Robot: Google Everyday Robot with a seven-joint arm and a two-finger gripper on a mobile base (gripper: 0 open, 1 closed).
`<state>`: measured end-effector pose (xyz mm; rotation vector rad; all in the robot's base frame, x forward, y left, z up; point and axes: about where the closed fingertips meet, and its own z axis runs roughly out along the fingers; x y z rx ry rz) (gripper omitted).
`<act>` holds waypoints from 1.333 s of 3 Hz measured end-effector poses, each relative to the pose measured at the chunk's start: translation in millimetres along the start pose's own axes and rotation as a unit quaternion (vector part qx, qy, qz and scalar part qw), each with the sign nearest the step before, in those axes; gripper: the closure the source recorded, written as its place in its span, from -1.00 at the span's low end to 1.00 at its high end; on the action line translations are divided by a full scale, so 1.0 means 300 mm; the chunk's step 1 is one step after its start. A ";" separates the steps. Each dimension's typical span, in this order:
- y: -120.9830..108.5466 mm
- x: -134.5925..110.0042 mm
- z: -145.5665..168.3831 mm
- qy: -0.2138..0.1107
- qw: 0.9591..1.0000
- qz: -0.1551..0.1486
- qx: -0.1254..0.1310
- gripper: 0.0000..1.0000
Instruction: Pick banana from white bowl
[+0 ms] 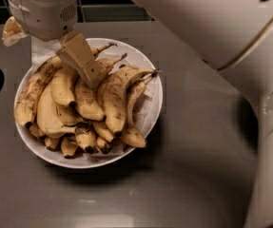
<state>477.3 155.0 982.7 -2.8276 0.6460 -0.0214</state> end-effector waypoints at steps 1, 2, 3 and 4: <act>0.042 0.026 0.034 0.006 0.999 0.024 -0.022 -1.00; 0.124 0.069 -0.016 0.045 0.996 0.076 -0.024 -1.00; 0.088 0.070 -0.023 0.047 0.996 0.076 -0.001 -1.00; 0.066 0.070 -0.031 0.049 0.996 0.075 0.015 -1.00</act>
Offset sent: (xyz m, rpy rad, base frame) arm -0.0693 -0.1825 0.0074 -0.5189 0.1407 -0.3288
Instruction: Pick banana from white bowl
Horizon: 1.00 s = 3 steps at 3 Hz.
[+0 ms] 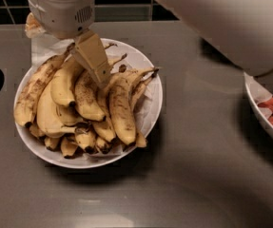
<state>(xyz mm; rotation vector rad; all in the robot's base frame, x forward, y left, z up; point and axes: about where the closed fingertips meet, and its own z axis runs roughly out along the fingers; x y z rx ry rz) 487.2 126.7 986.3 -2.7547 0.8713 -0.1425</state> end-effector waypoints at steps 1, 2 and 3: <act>-0.033 -0.020 -0.003 -0.009 1.000 -0.022 0.009 -1.00; -0.042 -0.023 -0.009 -0.009 1.000 -0.020 0.020 -1.00; 0.009 -0.032 0.007 -0.019 1.000 -0.009 0.008 -1.00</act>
Offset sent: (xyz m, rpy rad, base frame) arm -0.0017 0.0056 -0.0005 -0.0046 0.0123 0.0409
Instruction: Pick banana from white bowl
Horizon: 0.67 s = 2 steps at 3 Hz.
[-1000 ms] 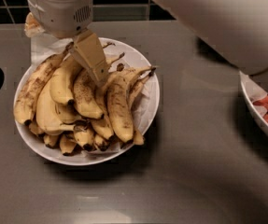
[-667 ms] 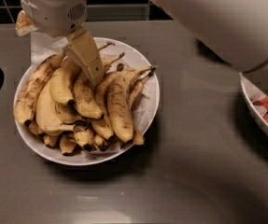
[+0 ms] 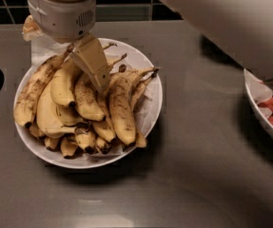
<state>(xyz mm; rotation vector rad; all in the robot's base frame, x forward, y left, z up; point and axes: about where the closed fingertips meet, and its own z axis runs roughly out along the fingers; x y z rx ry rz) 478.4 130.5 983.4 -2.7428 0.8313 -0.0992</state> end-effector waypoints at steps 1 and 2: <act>0.040 -0.010 0.005 -0.008 1.000 0.003 -0.013 -0.63; 0.064 -0.017 -0.007 -0.008 1.000 0.003 -0.018 -0.54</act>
Offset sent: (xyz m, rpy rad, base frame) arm -0.0280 -0.0314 -0.0084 -0.0821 0.0825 -0.0019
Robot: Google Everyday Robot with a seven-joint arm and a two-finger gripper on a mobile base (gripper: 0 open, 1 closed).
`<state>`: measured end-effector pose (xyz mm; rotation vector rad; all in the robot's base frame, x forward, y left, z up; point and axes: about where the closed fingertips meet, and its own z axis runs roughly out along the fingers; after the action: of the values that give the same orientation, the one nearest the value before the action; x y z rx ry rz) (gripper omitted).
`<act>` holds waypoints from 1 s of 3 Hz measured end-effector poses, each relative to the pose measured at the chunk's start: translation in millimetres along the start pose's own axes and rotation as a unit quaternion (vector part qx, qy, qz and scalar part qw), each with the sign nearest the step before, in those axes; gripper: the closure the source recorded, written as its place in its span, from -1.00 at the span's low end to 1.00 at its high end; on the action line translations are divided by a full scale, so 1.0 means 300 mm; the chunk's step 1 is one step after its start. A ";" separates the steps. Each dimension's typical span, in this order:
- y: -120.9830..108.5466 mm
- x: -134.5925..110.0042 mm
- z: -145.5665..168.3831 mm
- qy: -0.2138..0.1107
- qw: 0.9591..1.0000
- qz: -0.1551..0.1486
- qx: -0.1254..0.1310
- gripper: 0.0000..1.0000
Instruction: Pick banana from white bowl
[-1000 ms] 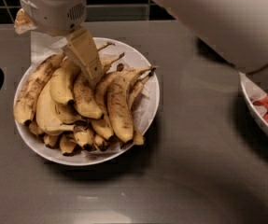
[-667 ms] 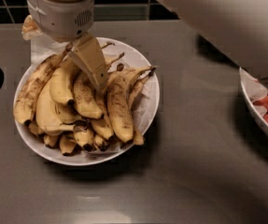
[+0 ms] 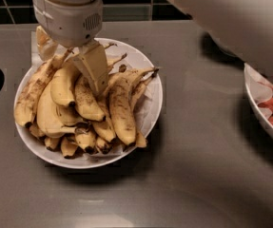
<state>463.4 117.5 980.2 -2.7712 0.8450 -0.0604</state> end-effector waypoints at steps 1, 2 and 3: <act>0.025 -0.002 -0.051 0.014 1.000 0.002 -0.001 -0.60; 0.036 0.003 -0.091 0.025 1.000 0.000 -0.003 -0.56; 0.012 0.010 -0.109 0.026 1.000 -0.016 0.002 -0.48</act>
Offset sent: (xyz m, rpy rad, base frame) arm -0.0238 -0.0478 0.0291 -0.1527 0.0114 -0.0140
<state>460.3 105.9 1011.1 -2.7912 0.8113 -0.1413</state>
